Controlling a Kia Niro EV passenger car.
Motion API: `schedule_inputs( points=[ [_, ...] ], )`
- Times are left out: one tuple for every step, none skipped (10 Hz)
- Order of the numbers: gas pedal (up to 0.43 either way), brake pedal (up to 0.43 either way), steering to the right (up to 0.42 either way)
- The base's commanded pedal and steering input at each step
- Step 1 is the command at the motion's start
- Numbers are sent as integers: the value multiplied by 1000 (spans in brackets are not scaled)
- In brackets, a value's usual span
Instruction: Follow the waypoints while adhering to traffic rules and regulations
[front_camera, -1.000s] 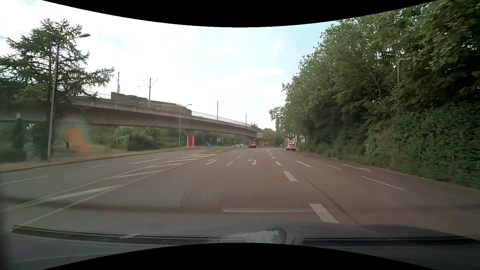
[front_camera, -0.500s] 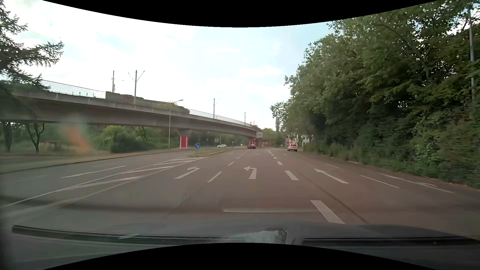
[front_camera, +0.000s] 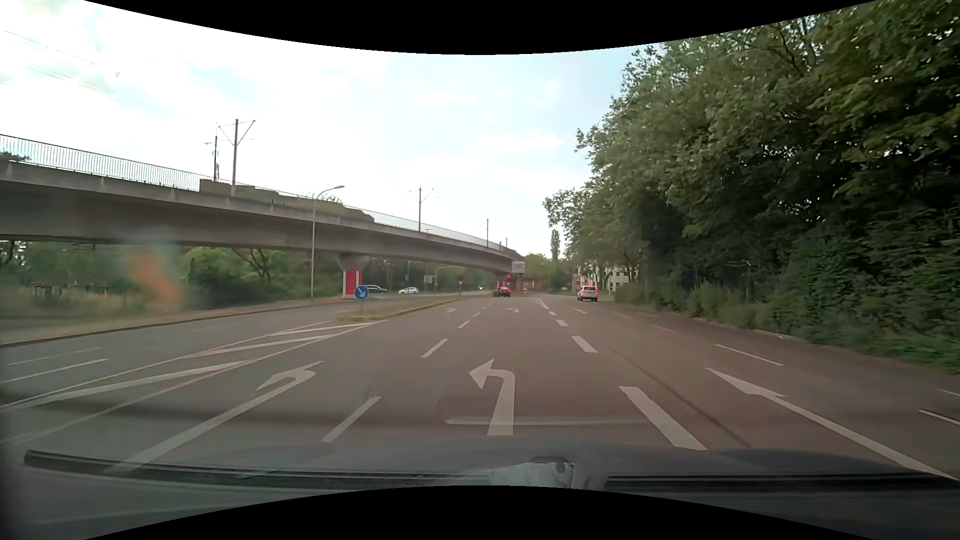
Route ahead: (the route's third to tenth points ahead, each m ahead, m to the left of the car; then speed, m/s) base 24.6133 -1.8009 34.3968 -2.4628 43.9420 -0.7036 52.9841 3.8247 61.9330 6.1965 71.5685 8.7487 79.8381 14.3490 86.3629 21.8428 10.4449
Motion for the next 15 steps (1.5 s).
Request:
schedule_inputs(
  points=[
    [0, 91, 4],
    [0, 91, 6],
    [0, 91, 8],
    [0, 98, 8],
    [0, 98, 8],
    [0, 104, 8],
    [0, 104, 8],
    [0, 104, 8],
    [0, 104, 7],
    [0, 110, 6],
    [0, 110, 6],
    [0, 116, 5],
    [0, 116, 5],
    [0, 116, 5],
    [0, 116, 4]
  ],
)
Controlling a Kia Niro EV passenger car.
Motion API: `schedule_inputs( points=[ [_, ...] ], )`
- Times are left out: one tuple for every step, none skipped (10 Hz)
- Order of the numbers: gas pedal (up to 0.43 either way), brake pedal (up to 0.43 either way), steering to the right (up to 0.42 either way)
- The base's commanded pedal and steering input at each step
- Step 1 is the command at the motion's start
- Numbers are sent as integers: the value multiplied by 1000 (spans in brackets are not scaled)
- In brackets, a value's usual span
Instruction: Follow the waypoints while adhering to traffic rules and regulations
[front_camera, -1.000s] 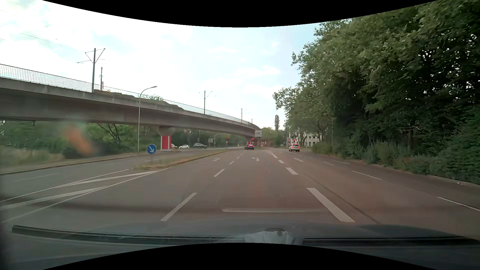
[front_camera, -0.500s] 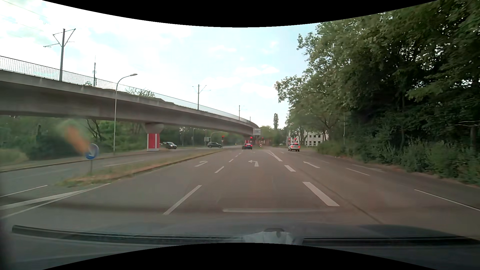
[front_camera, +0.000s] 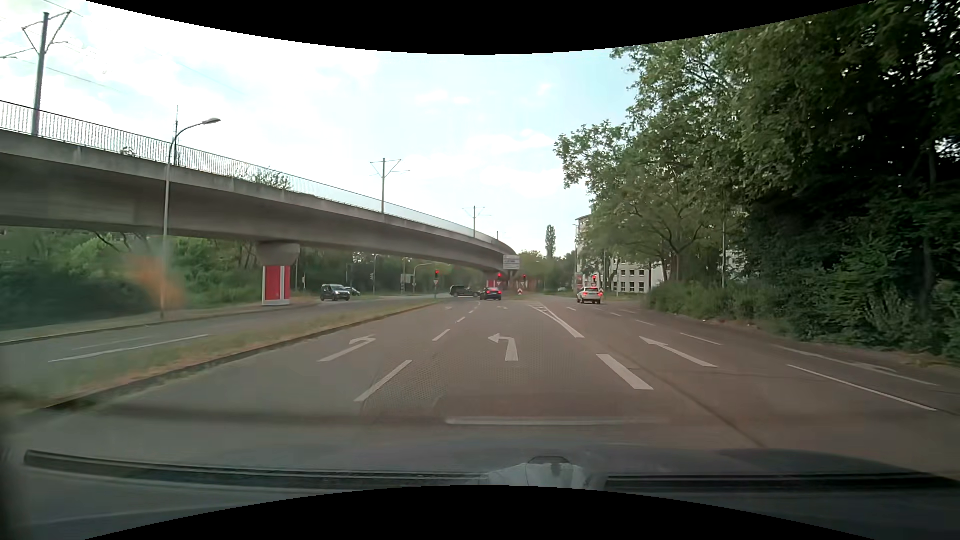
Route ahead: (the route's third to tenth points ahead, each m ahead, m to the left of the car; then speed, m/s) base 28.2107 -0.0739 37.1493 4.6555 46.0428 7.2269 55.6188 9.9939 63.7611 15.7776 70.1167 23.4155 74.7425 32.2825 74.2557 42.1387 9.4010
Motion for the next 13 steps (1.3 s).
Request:
schedule_inputs(
  points=[
    [0, 122, 1],
    [0, 128, -1],
    [0, 128, -2],
    [0, 128, -2],
    [0, 128, -2],
    [0, 134, -2],
    [0, 134, -2],
    [0, 134, -2],
    [0, 134, -2],
    [0, 140, -2],
    [0, 140, -2],
    [0, 140, -3],
    [0, 134, -3]
  ],
)
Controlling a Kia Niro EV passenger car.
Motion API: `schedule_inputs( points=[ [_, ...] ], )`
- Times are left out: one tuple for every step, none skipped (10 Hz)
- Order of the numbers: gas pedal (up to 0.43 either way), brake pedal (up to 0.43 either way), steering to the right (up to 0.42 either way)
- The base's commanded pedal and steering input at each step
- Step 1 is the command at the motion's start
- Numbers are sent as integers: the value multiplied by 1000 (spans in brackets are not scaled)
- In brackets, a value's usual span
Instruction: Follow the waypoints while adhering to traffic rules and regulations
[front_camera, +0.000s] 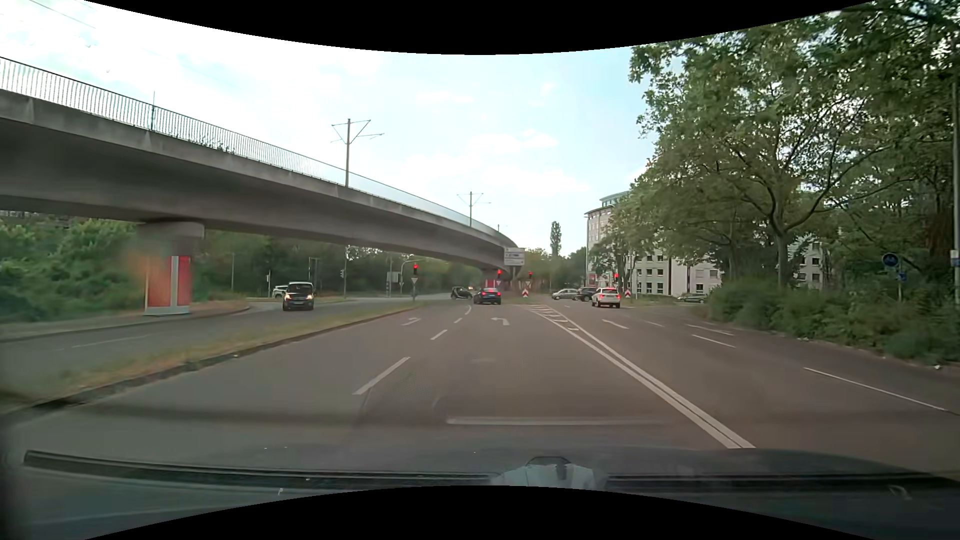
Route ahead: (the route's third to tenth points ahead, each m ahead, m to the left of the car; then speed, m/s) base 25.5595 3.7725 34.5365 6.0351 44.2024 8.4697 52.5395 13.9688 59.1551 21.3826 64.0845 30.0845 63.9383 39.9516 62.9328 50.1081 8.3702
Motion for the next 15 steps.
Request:
schedule_inputs(
  points=[
    [0, 134, -2],
    [0, 134, -2],
    [0, 134, -3],
    [0, 134, -3],
    [0, 134, -3],
    [0, 140, -2],
    [0, 140, -3],
    [0, 140, -3],
    [0, 140, -3],
    [0, 140, -3],
    [0, 140, -3],
    [0, 140, -3],
    [0, 146, -3],
    [0, 146, -3],
    [0, 146, -3]
  ],
)
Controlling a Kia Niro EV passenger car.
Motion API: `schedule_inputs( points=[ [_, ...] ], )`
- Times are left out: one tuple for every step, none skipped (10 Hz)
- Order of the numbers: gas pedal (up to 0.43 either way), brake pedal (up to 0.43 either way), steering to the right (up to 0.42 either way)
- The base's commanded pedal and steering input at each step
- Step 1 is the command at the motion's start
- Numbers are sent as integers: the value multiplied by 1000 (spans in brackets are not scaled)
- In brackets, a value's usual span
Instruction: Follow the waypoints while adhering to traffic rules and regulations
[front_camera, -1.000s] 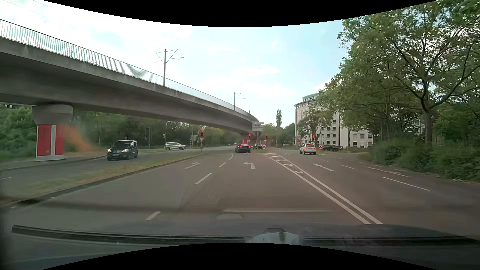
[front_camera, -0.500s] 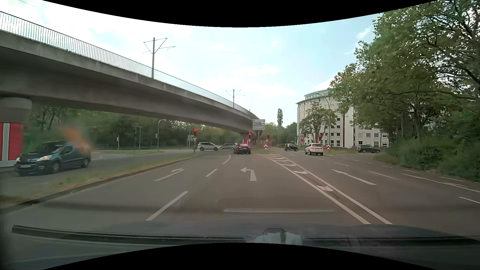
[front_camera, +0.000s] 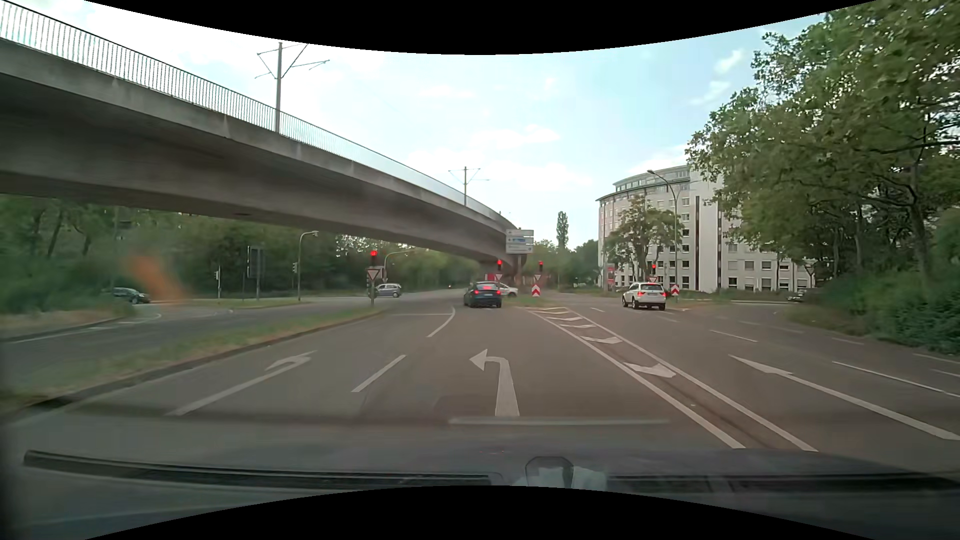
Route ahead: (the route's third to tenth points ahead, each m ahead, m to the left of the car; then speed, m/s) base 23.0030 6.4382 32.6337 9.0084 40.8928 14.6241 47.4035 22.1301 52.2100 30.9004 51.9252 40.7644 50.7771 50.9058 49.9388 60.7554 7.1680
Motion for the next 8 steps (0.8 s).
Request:
schedule_inputs(
  points=[
    [0, 146, -3],
    [0, 152, -8],
    [0, 152, -17],
    [0, 159, -19],
    [0, 159, -19],
    [0, 152, -19],
    [0, 159, -19],
    [0, 159, -18]
  ],
)
